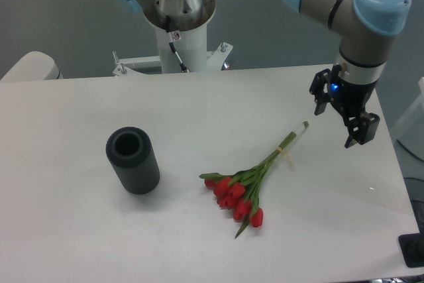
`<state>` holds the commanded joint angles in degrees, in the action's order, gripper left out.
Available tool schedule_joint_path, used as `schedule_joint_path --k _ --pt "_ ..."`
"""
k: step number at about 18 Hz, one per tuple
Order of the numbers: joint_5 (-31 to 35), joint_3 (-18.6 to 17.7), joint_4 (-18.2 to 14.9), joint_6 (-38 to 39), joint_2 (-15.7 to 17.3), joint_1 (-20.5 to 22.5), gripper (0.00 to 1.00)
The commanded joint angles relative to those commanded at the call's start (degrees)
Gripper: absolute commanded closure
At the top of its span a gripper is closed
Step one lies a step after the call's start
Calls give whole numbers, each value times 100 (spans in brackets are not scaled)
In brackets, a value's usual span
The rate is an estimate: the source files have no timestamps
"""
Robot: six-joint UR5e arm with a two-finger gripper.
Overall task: Pick up the flowers from the table
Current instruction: 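Move the open gripper over the red tulip bouquet's stems and lower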
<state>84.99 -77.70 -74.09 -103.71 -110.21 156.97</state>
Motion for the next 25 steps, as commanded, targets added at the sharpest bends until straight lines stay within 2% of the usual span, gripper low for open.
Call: schedule_joint_path --k 8,12,15,18,20,22,25 --pt "9 -123 9 131 -9 -53 0" --pt "9 -272 26 614 -9 -210 0" --pt "18 -412 79 1386 -18 -395 0" --pt "9 -544 281 2160 -26 -536 0" --pt "26 -842 342 2599 -26 -598 0" --pt "26 -1088 640 2986 -61 -685 0" --pt "44 -1667 1246 3628 -132 -721 0"
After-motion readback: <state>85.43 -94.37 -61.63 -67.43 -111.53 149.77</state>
